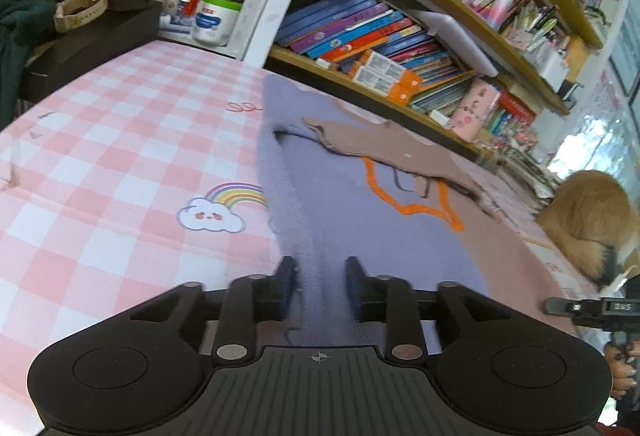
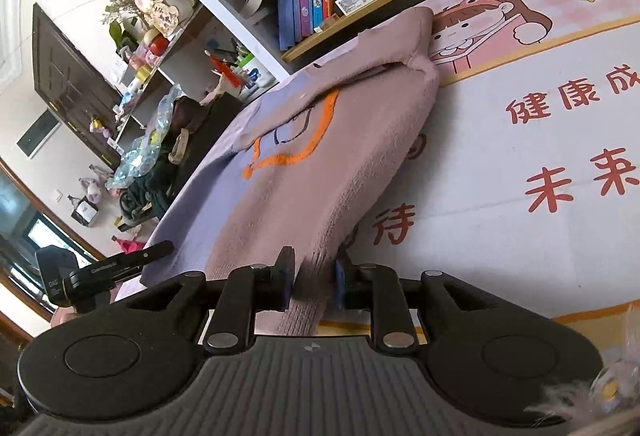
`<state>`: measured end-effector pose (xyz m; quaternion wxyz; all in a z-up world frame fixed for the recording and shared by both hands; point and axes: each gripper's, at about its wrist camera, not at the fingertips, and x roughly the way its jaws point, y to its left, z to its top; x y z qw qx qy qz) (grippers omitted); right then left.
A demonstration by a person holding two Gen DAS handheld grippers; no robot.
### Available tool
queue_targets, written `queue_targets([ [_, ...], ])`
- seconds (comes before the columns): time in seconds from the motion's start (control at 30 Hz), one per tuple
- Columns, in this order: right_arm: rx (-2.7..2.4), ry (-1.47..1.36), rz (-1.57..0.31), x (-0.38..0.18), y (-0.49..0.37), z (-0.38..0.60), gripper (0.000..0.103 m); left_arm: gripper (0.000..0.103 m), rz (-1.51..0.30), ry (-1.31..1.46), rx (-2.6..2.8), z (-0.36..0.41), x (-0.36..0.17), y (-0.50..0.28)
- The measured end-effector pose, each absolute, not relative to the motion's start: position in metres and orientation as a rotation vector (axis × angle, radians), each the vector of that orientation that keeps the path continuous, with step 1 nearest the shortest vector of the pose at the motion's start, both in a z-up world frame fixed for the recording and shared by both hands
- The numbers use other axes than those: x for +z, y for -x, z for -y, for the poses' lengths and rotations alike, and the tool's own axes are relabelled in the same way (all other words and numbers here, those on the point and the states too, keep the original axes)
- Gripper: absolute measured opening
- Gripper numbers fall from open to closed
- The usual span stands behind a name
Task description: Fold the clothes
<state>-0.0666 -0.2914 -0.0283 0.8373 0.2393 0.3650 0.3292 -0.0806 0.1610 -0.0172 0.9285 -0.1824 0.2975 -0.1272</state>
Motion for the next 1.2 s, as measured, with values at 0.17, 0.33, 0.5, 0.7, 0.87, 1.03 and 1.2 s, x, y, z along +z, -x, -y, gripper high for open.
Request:
queue_targets([
  [0.17, 0.694, -0.494, -0.77, -0.027, 0.066, 0.287, 0.019, 0.055, -0.598, 0.341, -0.274, -0.149, -0.015, 0.081],
  [0.33, 0.695, -0.508, -0.768, -0.028, 0.065, 0.288, 0.019, 0.066, -0.596, 0.344, -0.288, -0.146, -0.014, 0.079],
  [0.5, 0.696, -0.508, -0.762, -0.028, 0.066, 0.288, 0.021, 0.076, -0.595, 0.341, -0.291, -0.144, -0.014, 0.078],
  [0.7, 0.689, -0.491, -0.757, -0.027, 0.067, 0.285, 0.023, 0.077, -0.592, 0.338, -0.293, -0.142, -0.014, 0.078],
  [0.87, 0.696, -0.469, -0.756, -0.025, 0.068, 0.282, 0.028, 0.075, -0.586, 0.33, -0.288, -0.14, -0.014, 0.079],
  [1.03, 0.667, -0.464, -0.756, -0.028, 0.067, 0.285, 0.012, 0.066, -0.585, 0.337, -0.281, -0.142, -0.013, 0.08],
  [1.2, 0.656, -0.476, -0.741, -0.027, 0.07, 0.296, 0.009, 0.036, -0.598, 0.376, -0.274, -0.148, -0.015, 0.079],
])
